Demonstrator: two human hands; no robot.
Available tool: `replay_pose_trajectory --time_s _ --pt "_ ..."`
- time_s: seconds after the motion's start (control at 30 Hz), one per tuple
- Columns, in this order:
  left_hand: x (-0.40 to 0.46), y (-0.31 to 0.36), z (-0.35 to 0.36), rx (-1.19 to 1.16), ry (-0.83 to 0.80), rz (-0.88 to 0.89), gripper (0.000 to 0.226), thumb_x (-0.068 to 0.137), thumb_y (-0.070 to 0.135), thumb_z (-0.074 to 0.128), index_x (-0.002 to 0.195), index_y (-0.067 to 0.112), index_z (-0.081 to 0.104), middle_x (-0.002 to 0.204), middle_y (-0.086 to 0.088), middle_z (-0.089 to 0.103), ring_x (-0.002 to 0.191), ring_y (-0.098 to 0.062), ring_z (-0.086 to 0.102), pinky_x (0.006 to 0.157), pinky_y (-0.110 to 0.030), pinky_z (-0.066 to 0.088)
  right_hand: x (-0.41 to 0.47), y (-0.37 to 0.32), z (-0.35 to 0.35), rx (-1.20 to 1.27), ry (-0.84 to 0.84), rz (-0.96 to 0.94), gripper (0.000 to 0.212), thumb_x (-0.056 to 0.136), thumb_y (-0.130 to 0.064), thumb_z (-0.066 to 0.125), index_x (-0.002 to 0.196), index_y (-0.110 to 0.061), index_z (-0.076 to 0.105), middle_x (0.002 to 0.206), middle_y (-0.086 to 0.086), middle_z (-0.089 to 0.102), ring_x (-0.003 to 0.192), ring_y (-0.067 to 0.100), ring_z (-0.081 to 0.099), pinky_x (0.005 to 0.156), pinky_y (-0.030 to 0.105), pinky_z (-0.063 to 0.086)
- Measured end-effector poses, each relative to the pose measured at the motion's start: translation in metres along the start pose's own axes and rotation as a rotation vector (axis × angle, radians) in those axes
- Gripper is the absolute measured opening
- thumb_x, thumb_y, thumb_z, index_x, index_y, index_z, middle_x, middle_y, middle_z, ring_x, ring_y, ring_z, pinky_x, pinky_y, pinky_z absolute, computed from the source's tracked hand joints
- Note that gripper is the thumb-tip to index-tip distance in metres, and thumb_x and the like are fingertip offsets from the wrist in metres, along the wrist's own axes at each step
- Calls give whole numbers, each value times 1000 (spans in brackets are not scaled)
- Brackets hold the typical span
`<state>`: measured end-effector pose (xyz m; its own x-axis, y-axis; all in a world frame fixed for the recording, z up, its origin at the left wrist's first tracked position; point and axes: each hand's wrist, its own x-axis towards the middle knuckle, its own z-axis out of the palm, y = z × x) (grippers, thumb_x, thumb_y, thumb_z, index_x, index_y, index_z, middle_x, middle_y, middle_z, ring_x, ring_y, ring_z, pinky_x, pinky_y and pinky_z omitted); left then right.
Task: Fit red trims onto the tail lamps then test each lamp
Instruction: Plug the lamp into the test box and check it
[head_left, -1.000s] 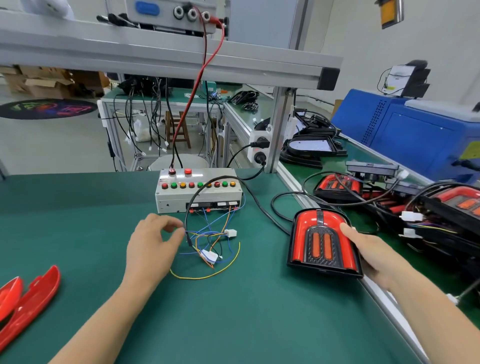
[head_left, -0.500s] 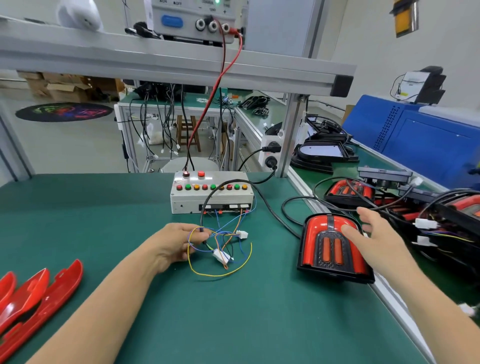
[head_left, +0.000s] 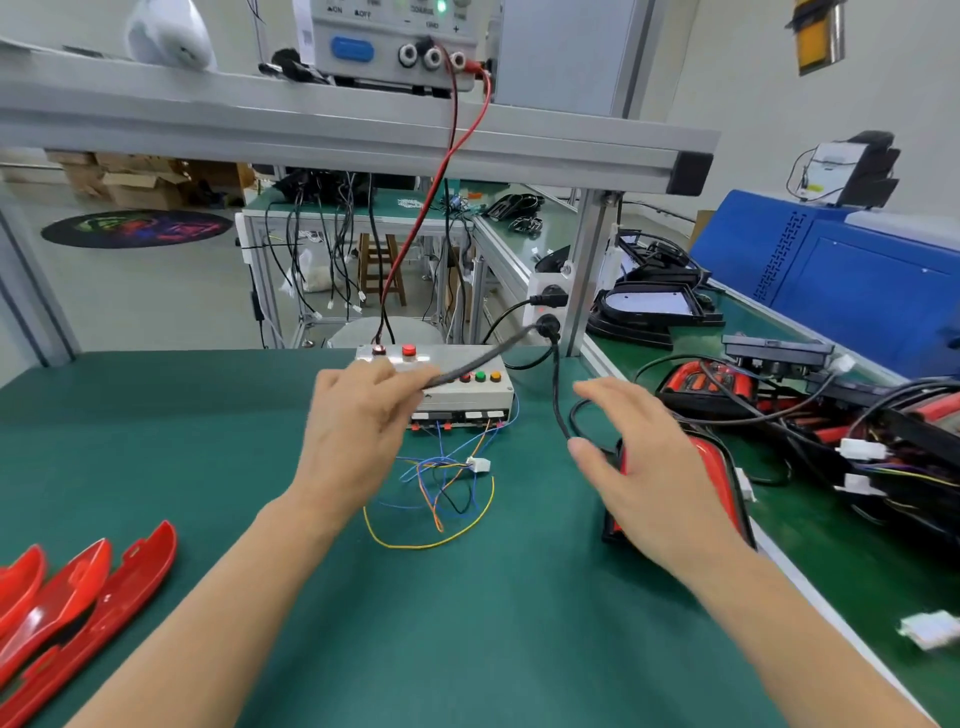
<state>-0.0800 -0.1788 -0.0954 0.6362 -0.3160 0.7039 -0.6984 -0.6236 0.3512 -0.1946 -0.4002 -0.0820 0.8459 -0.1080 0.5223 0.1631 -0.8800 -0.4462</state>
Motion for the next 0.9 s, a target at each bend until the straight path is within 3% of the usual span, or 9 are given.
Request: replay_pose_trajectory --time_s 0.13,0.23,0.3,0.43,0.5,0.57,0.7,0.8,0.9 --pt "-5 27 10 -125 -217 129 32 89 19 50 114 25 69 72 6 47 77 -18 47 75 -36 29 6 -24 16 -55 -72 -255 47 90 -10 59 136 -9 51 138 4 52 130 19 43 117 38 24" --pt "-10 39 17 -269 -283 62 26 87 20 51 101 22 72 79 4 58 82 -15 50 80 -35 30 10 -32 28 -150 -157 -279 45 92 -12 61 136 -12 52 128 4 58 124 22 49 119 39 20" --pt "-13 38 20 -346 -287 5 21 85 14 56 97 21 72 79 3 57 83 -14 48 83 -36 32 10 -30 31 -222 -138 -298 39 90 -13 65 128 -10 59 107 6 65 107 27 58 115 42 29" --pt "-30 38 24 -360 -399 4 49 74 23 62 118 40 51 115 17 53 111 -1 42 103 -21 20 12 -27 31 -285 -45 -324 30 83 -13 69 113 -8 68 86 3 69 84 27 64 98 45 46" --pt "-38 34 25 -458 -371 -96 57 74 24 60 124 44 42 126 25 47 117 9 37 100 -8 21 12 -24 30 -305 -28 -305 28 84 -17 64 109 -8 70 81 3 69 78 27 64 88 42 50" --pt "-40 26 24 -626 -318 -255 47 83 20 61 122 40 45 122 22 53 110 6 46 88 -1 32 11 -16 27 -263 -32 -246 25 86 -19 61 105 -10 72 80 2 70 75 28 63 81 40 48" --pt "-36 19 24 -888 -302 -462 23 93 6 56 108 23 62 92 0 69 83 -11 62 80 -18 48 1 -1 27 -222 -36 -228 17 83 -16 70 99 -14 75 76 -3 69 70 24 62 80 32 38" --pt "-34 20 25 -960 -241 -516 18 88 1 61 96 15 69 76 -1 71 70 -9 62 72 -15 49 -6 3 33 -239 -76 -242 16 81 -17 75 96 -16 75 75 -5 69 68 22 62 78 30 33" --pt "-36 21 25 -969 -216 -472 20 84 -4 64 92 13 69 82 4 71 75 -8 64 76 -17 50 -8 2 34 -197 -131 -172 22 89 -32 64 104 -20 74 87 -6 73 81 20 64 89 27 31"
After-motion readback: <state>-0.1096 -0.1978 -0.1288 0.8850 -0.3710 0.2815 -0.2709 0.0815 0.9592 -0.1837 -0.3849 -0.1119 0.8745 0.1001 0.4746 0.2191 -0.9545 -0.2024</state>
